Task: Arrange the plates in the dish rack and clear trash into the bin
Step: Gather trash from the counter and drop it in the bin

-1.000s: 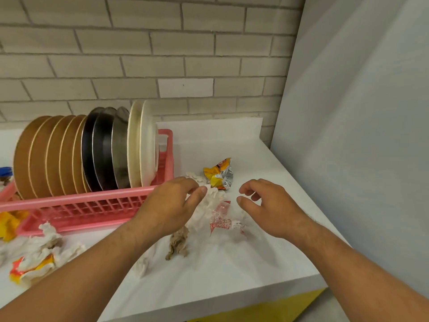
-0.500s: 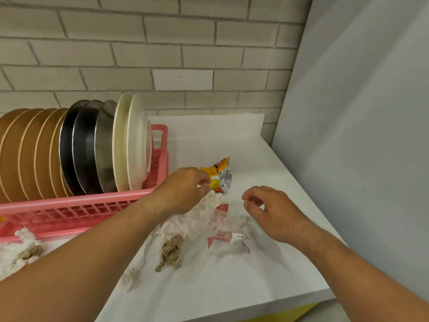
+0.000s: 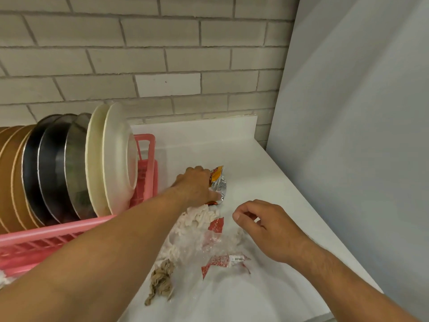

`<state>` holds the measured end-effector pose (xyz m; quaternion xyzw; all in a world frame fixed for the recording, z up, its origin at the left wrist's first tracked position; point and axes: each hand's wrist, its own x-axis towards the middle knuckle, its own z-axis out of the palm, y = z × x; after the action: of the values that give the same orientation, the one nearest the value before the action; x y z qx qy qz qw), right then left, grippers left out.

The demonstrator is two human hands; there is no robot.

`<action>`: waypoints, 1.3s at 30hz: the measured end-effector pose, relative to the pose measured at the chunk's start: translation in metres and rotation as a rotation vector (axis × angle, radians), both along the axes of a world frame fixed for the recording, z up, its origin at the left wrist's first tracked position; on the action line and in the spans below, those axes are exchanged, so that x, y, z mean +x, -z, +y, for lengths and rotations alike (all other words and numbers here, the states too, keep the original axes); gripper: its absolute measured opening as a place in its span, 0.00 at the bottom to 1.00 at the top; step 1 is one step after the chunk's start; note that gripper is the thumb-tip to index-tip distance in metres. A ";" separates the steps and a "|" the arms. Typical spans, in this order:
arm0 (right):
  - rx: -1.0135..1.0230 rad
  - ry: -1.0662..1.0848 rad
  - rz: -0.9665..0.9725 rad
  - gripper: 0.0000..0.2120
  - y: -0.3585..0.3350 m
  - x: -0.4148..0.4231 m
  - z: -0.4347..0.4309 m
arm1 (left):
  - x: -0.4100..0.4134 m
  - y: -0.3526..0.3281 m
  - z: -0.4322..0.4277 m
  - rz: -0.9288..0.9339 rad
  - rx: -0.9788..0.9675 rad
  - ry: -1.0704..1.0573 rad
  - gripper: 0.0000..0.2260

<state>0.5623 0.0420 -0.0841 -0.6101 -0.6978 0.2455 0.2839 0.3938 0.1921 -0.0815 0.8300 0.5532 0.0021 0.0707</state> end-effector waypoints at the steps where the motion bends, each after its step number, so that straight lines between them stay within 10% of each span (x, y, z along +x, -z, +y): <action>1: -0.005 0.004 0.008 0.12 0.001 0.001 0.001 | 0.003 0.004 0.003 -0.005 -0.050 -0.019 0.27; 6: -0.014 0.038 0.053 0.08 0.013 0.006 0.004 | 0.011 0.010 0.011 -0.084 -0.164 -0.001 0.12; 13: -0.014 0.023 -0.021 0.08 0.018 0.009 0.032 | 0.007 -0.047 0.008 -0.467 0.179 0.079 0.13; 19: -0.081 -0.179 -0.163 0.17 0.015 -0.030 0.072 | -0.017 -0.085 -0.004 -0.446 0.283 0.030 0.07; 26: -0.223 -0.213 -0.389 0.22 0.037 -0.040 0.098 | -0.043 -0.074 -0.018 -0.563 0.283 0.003 0.18; 31: -0.071 -0.187 -0.378 0.14 0.023 -0.034 0.105 | -0.047 -0.073 -0.025 -0.433 0.130 -0.040 0.43; 35: 0.008 -0.038 -0.350 0.07 -0.001 -0.028 0.112 | -0.048 -0.079 -0.022 -0.441 0.327 -0.056 0.09; 39: 0.053 0.051 -0.300 0.08 -0.018 -0.023 0.115 | -0.053 -0.088 -0.024 -0.485 0.298 -0.050 0.09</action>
<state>0.5394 0.1570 -0.0657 -0.6497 -0.7230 0.1255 0.1986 0.3406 0.1681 0.0066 0.7927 0.5339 0.2836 0.0779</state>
